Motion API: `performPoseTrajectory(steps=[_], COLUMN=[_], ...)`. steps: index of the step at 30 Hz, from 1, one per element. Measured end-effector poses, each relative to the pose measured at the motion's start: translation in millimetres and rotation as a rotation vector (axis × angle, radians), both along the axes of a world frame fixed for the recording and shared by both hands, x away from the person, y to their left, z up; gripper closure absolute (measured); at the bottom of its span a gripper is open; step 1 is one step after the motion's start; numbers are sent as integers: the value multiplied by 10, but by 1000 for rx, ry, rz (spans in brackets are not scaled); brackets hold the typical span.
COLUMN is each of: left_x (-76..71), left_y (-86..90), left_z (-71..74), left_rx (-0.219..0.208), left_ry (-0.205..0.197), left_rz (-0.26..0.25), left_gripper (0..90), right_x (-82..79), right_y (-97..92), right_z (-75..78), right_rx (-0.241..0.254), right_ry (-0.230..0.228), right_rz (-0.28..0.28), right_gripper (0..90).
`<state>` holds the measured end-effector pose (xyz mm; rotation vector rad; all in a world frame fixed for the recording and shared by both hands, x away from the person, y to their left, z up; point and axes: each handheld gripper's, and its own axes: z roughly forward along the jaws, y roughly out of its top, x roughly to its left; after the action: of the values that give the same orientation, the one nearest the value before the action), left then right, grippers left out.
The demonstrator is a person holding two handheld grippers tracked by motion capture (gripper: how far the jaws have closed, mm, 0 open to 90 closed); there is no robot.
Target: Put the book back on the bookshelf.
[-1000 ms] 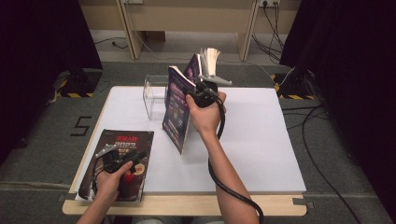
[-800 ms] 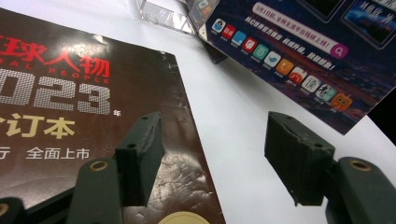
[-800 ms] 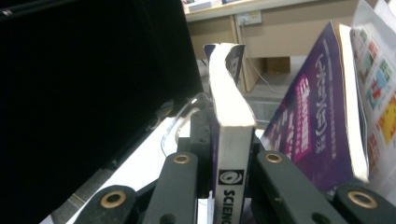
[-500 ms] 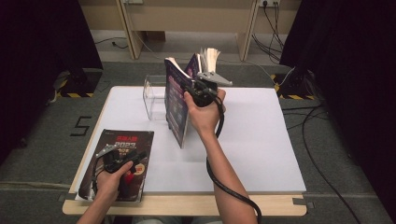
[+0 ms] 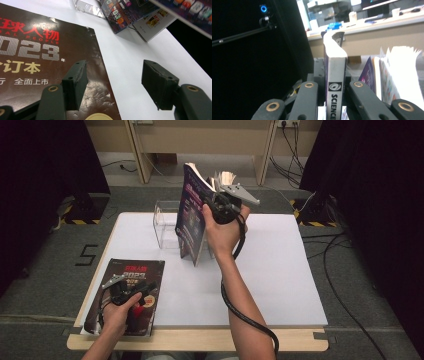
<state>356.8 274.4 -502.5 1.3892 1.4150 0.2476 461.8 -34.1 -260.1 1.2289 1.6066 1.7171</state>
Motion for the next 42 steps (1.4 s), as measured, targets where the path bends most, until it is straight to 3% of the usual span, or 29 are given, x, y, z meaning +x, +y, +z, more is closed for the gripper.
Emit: performPoseTrajectory(steps=[11, 21, 32, 37, 42], left_x=[-4, -2, -2, -7, -4], left_y=[-2, -20, 0, -3, -2], left_z=[1, 0, 1, 1, -8], left_rx=[1, 1, -4, -6, -8], left_ry=[-3, -3, -4, -7, -3], left_rz=[-4, -8, -8, -12, -13], left_gripper=[366, 369, 372, 372, 373], right_x=[29, 147, 365, 436, 470], right_y=[-102, -34, 223, 334, 470], right_z=[158, 121, -90, -214, -373], right_rx=[23, 11, -27, -52, -107], right_ry=[-33, -56, -69, -51, -46], right_rz=[-78, -107, -166, -191, -203], right_gripper=[827, 827, 826, 825, 822])
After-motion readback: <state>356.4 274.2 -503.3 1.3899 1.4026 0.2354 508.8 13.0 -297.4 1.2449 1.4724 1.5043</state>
